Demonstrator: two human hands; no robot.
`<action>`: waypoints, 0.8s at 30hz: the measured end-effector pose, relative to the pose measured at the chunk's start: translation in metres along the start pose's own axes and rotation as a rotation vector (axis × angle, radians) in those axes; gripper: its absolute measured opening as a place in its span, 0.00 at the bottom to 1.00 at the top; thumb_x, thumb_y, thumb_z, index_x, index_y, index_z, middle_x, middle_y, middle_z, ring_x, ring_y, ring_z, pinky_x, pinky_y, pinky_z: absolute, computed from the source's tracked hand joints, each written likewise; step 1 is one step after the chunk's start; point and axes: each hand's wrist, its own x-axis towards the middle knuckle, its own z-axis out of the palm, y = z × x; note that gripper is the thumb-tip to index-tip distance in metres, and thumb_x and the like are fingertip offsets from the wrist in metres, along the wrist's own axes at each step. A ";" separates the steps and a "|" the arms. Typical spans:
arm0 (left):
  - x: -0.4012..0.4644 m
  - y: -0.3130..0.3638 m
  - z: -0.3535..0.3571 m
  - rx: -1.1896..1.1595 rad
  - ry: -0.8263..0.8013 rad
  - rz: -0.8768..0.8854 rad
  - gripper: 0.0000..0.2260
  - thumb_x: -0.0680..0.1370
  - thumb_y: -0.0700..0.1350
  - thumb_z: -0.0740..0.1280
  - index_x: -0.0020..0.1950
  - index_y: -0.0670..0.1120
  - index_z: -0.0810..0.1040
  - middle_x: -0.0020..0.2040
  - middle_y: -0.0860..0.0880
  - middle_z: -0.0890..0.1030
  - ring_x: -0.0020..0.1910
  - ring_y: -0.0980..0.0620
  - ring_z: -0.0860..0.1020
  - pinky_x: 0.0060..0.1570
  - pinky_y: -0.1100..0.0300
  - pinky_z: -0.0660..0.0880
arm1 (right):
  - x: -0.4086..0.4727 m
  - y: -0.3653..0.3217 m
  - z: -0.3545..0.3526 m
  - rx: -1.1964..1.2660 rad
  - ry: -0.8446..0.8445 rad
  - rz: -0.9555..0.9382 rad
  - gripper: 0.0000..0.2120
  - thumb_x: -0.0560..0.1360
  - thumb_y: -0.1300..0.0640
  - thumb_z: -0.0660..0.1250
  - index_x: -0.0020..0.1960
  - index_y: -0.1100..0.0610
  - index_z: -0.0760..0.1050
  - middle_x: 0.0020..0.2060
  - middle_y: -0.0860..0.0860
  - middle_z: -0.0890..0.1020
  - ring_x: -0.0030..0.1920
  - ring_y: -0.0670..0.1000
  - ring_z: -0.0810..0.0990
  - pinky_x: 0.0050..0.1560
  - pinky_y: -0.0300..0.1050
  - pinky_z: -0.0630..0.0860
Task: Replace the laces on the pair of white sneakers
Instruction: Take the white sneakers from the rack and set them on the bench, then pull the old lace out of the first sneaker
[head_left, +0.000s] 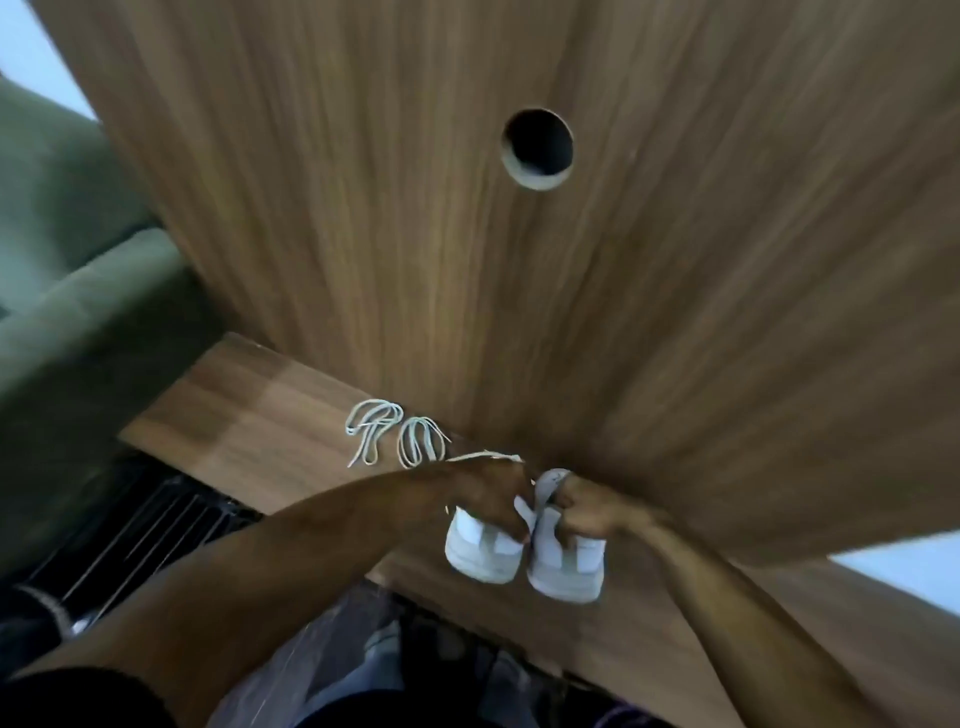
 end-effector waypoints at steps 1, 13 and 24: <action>0.012 0.001 0.013 0.035 -0.019 0.016 0.18 0.69 0.56 0.72 0.49 0.44 0.82 0.48 0.45 0.83 0.49 0.46 0.81 0.49 0.60 0.74 | -0.005 0.015 0.014 0.014 0.010 0.040 0.19 0.77 0.59 0.65 0.66 0.61 0.72 0.51 0.51 0.73 0.52 0.51 0.71 0.53 0.41 0.69; 0.071 -0.036 0.216 0.356 0.029 0.104 0.08 0.69 0.53 0.65 0.39 0.49 0.74 0.40 0.47 0.80 0.35 0.42 0.79 0.28 0.56 0.76 | 0.014 0.130 0.175 -0.024 0.243 0.032 0.29 0.70 0.43 0.48 0.57 0.58 0.78 0.56 0.57 0.81 0.58 0.58 0.78 0.53 0.45 0.71; 0.081 -0.080 0.297 0.230 0.440 0.125 0.09 0.67 0.53 0.66 0.36 0.49 0.78 0.32 0.51 0.79 0.30 0.47 0.78 0.22 0.61 0.70 | 0.096 0.166 0.253 -0.078 0.447 -0.114 0.07 0.58 0.50 0.58 0.27 0.53 0.65 0.22 0.50 0.74 0.22 0.54 0.74 0.25 0.37 0.61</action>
